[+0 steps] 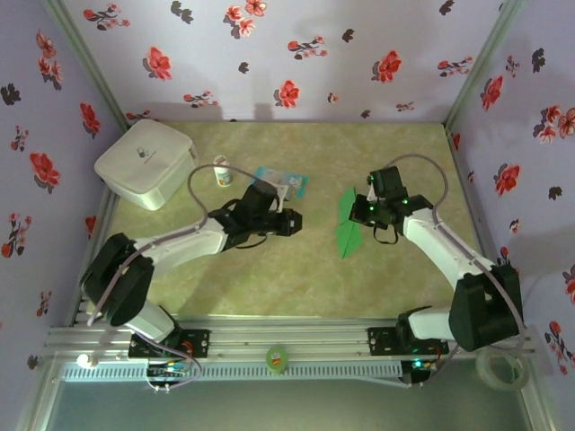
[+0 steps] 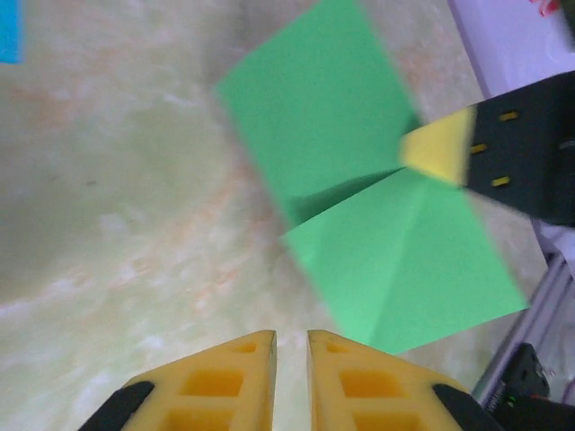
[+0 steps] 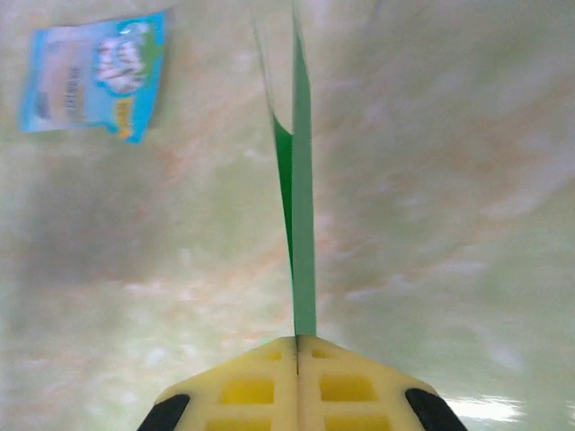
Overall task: Fold a paper plane with a square sheet of paper (pick it up from the middle)
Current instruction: Turn over the paper at the center of the table.
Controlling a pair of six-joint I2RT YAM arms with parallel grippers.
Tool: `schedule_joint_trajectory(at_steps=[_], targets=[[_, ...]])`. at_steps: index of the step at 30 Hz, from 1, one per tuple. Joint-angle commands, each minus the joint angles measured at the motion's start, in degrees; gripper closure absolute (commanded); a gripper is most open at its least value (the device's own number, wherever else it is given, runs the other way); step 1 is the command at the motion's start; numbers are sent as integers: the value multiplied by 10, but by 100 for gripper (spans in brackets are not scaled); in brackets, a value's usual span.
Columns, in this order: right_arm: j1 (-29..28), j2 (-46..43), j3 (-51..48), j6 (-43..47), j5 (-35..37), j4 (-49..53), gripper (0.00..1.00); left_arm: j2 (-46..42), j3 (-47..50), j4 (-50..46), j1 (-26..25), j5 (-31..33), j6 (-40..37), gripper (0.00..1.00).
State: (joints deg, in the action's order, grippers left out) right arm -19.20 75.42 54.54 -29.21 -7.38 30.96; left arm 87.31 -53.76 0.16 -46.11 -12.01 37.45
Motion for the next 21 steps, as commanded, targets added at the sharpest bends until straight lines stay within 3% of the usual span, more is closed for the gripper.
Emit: schedule_joint_trajectory(at_steps=[1,5,13,16,21], targets=[[-51,8,57,68,235,194,97,-54,55,34,19,86,34,82],[-121,61,109,49,372,248,96,-126,127,53,43,137,78,80],[-250,230,203,11,443,254,96,-271,213,-2,70,235,128,77],[-291,318,274,-7,446,281,96,-316,230,-31,73,255,136,77],[-334,402,355,-2,332,248,92,-363,241,-70,75,268,140,76]])
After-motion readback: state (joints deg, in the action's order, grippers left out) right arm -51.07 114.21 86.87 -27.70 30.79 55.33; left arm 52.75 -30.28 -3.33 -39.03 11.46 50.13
